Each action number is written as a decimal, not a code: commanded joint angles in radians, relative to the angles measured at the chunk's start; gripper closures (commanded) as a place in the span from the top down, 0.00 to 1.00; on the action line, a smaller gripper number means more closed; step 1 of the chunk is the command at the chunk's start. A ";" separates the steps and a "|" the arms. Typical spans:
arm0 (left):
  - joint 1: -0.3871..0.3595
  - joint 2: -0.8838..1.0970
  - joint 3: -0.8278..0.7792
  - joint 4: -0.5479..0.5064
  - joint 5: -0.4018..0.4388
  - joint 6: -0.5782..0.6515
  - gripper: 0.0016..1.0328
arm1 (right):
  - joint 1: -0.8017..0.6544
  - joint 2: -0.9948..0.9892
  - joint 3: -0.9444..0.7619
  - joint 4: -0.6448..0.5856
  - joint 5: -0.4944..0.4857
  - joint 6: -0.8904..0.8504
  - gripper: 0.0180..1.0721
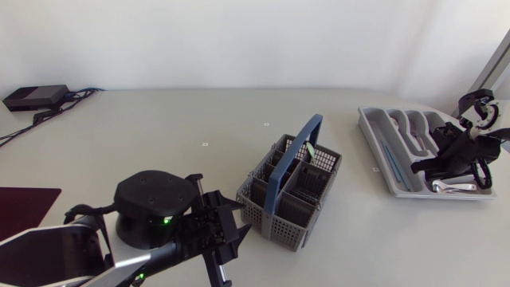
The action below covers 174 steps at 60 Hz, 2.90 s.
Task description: Sort the cutlery from the basket into the organizer compartments.
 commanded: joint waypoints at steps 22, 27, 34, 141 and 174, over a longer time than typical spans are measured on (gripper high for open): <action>-0.004 -0.005 -0.043 0.000 -0.010 -0.011 0.40 | 0.051 -0.440 -0.158 -0.033 -0.214 -0.016 0.68; 0.006 0.015 -0.039 0.009 -0.010 -0.019 0.40 | 0.094 -0.459 -0.163 -0.065 -0.330 -0.007 0.69; 0.007 0.045 -0.028 0.020 -0.010 -0.024 0.40 | 0.179 -0.413 -0.152 -0.059 -0.410 0.047 0.69; 0.490 -0.311 0.081 -0.301 0.430 -0.091 0.40 | 0.475 -0.468 -0.324 -0.020 -0.519 0.191 0.69; 0.162 -0.057 0.115 -0.299 0.274 -0.165 0.39 | 0.478 -0.543 -0.364 -0.031 -0.531 0.180 0.69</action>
